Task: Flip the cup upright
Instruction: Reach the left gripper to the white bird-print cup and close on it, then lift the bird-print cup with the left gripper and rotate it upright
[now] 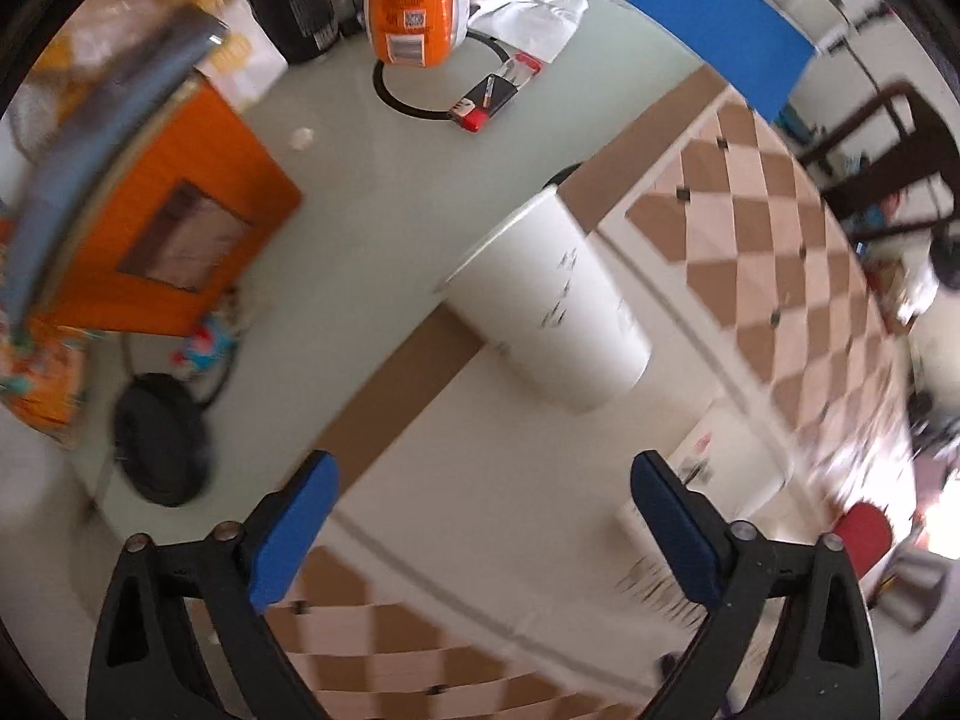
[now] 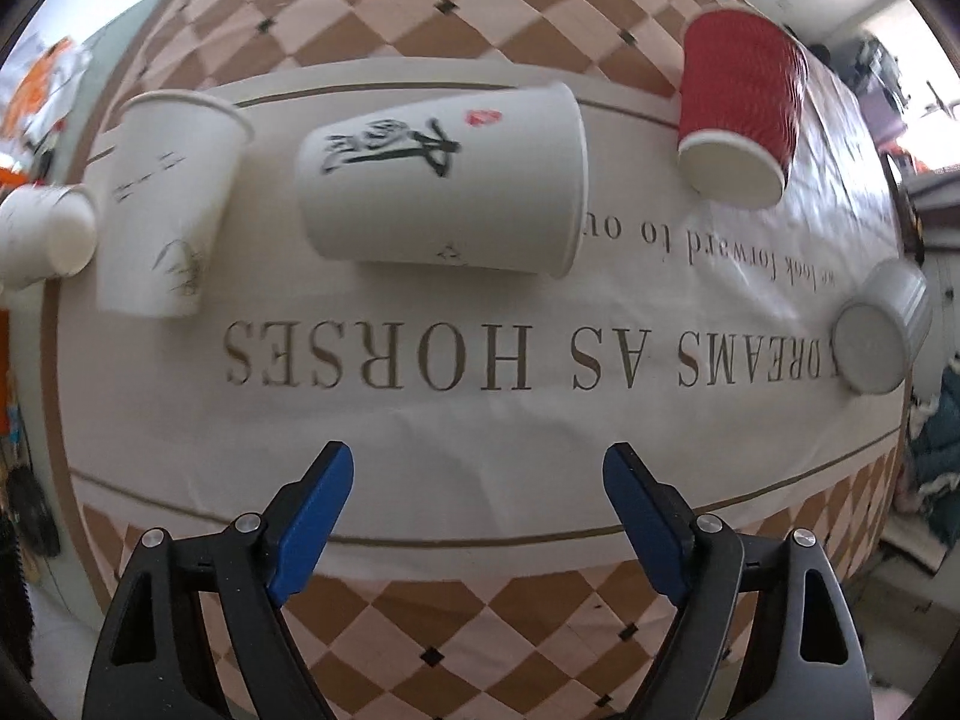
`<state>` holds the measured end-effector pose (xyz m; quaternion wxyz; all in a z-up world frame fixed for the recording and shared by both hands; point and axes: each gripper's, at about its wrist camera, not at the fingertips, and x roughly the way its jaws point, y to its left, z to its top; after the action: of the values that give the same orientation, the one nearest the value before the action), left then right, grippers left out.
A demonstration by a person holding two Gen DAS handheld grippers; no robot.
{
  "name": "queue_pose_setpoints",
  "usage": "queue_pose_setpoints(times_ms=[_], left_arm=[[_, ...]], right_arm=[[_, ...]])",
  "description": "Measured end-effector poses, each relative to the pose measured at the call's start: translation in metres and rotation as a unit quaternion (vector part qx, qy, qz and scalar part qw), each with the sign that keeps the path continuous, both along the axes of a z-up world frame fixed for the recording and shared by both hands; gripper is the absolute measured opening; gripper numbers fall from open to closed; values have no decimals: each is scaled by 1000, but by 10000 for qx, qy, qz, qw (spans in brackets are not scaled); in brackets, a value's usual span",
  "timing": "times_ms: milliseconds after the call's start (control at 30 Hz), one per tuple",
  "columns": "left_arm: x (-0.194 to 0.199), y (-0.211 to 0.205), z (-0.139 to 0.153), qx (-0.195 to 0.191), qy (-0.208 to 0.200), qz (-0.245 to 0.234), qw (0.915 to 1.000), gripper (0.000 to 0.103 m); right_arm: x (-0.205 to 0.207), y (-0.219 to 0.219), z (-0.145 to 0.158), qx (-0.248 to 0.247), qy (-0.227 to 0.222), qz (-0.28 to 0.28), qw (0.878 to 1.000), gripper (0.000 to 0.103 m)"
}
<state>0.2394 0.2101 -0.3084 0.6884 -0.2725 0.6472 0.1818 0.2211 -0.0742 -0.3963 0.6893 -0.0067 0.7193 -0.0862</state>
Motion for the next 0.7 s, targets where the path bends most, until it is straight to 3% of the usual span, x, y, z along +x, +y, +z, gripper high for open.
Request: queue_pose_setpoints(times_ms=[133,367,533,700], left_arm=[[18,7,-11,-384,-197,501,9978,83],[41,19,-28,-639,-312,1092,9915,81],[49,26,-34,-413,-298,951,9942,66],[55,25,-30,51,-299,416,9987,65]], right_arm=[[3,-7,-1,-14,-166,-226,9996,87],[9,-12,2,12,-230,-326,9992,87],[14,-22,-2,-16,-197,-338,9992,87],[18,-23,8,-58,-243,-371,9990,87]])
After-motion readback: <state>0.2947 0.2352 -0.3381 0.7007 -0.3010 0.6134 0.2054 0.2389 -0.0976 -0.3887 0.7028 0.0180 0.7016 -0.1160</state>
